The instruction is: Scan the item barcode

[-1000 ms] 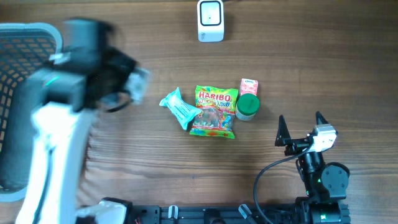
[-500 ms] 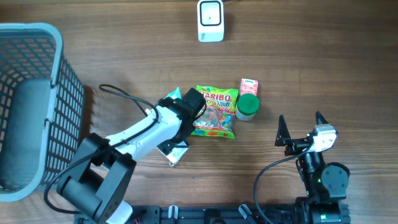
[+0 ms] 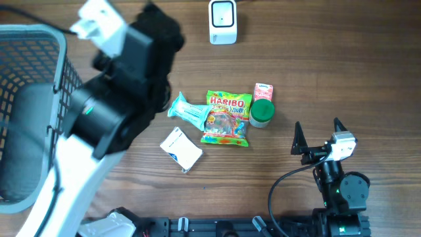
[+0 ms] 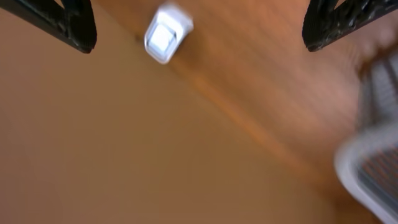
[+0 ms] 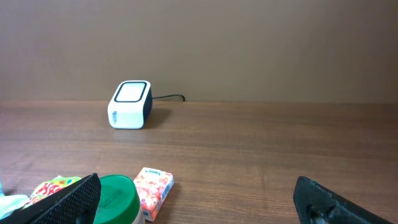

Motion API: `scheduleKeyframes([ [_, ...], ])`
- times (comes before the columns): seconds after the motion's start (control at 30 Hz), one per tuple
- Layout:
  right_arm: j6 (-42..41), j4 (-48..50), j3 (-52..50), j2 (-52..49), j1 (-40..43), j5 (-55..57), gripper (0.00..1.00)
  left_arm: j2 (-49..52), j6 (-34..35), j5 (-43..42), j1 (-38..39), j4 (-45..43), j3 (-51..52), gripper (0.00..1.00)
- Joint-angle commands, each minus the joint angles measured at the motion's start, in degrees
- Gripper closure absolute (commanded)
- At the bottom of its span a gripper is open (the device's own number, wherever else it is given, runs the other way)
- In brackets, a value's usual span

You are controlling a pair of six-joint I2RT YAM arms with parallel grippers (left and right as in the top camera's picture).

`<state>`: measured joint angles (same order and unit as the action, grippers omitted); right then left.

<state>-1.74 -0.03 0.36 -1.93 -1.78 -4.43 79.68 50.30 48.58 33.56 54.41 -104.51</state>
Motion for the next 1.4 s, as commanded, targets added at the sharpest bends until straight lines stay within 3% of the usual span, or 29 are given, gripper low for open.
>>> scheduleKeyframes([
  [0.0, -0.8, 0.1, 0.0, 0.2, 0.0, 0.6, 0.00, -9.2, -23.1, 11.3, -0.4, -11.9, -1.7, 0.00],
  [0.03, -0.8, 0.1, 0.0, 0.2, 0.0, 0.6, 0.00, -12.5, -30.5, 11.3, -0.4, -18.4, -1.7, 0.00],
  [0.13, -0.9, 0.1, 0.0, 0.2, 0.0, 0.6, 0.00, -17.5, -40.3, 11.3, -2.9, -26.6, -1.7, 0.00],
  [0.33, -0.8, 0.1, 0.0, 0.2, 0.0, 0.6, 0.00, -16.5, -42.6, 9.6, -20.9, -32.3, -1.7, 0.00],
  [0.5, -0.8, 0.1, -0.1, 0.2, 0.0, 0.6, 0.00, -8.7, -44.5, -4.0, -30.7, -28.3, -1.5, 0.00],
  [0.57, -0.8, 0.1, 0.0, 0.2, 0.0, 0.6, 0.00, -9.9, -45.4, -17.8, -29.8, -24.3, 0.1, 0.00],
  [0.6, -0.8, 0.1, -0.1, 0.2, 0.0, 0.6, 0.00, -12.2, -45.9, -21.4, -28.5, -22.1, 0.7, 0.00],
  [0.8, -0.9, 0.1, 0.0, 0.2, 0.0, 0.6, 0.00, -41.2, -45.4, -21.4, -26.6, -19.7, 7.0, 0.00],
  [1.0, -0.8, 0.1, 0.0, 0.2, 0.0, 0.6, 0.00, -62.2, -45.4, -25.6, -26.7, -18.8, 12.3, 0.00],
  [1.13, -0.8, 0.1, 0.0, 0.2, 0.0, 0.6, 0.00, -70.8, -45.4, -27.8, -26.8, -20.5, 20.8, 0.00],
  [1.3, -1.1, 0.2, 0.0, 0.2, 0.0, 0.5, 0.00, -73.5, -45.4, -27.8, -27.7, -29.4, 35.8, 0.00],
  [1.37, -8.9, 0.1, 0.0, 0.2, 0.0, 0.2, 0.00, -73.5, -45.4, -27.8, -29.5, -31.8, 40.0, 0.00],
])
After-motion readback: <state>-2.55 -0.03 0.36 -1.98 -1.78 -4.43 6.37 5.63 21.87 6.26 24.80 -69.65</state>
